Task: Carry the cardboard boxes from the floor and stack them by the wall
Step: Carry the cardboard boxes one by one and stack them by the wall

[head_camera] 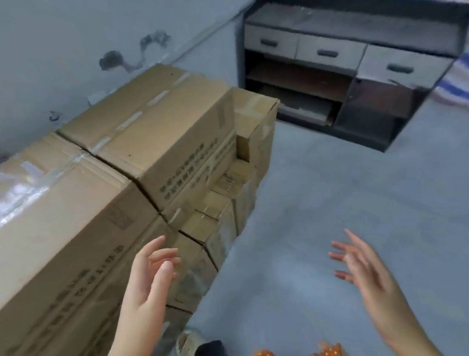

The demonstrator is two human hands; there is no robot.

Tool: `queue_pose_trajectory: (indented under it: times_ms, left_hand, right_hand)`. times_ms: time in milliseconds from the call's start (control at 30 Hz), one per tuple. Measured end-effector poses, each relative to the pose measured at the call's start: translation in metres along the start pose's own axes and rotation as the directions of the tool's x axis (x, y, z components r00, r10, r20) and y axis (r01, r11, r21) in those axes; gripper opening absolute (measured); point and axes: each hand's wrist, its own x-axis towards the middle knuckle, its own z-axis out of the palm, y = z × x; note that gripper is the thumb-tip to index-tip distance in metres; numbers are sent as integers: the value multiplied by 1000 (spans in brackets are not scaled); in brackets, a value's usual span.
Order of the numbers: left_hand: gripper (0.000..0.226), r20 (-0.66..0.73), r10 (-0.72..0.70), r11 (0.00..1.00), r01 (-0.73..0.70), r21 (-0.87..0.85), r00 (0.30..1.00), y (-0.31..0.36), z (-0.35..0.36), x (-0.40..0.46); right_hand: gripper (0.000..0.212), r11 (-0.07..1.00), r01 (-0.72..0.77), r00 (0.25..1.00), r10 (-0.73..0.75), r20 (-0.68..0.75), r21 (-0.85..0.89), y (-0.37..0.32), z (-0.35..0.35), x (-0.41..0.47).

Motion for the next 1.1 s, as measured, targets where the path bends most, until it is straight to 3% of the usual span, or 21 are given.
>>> queue_pose_trajectory:
  times_ms: [167,300,500,567,667,833,1100]
  left_hand:
    - [67,280,55,997,-65,29,958,19,101,3]
    - [68,490,104,991,-132,23,865,47,180,7]
    - [41,708,165,982,-184,-51,687,90,291,3]
    - [39,752,165,980,-189,-55,638,97,316,3]
    - [33,829,154,979,-196,-55,537,111,374,6]
    - [40,933,172,959,-270,-85,315,148,474,14]
    - [31,983,178,920,-363,-146,54,193,618,21]
  right_hand:
    - [36,1000,-1,957,0,-290,-2,9,-119,-42]
    - [37,999,-37,852,38,-522,13,18,-187,-86]
    - [37,992,-87,644,129,-754,95,27,-236,-135]
    - [37,988,-101,599,154,-786,116,27,-239,-141]
    - [37,981,-104,466,191,-864,161,30,-256,-150]
    - [36,977,-75,248,213,-945,200,27,-295,-140]
    - [35,986,-35,16,161,-987,161,13,-356,-100]
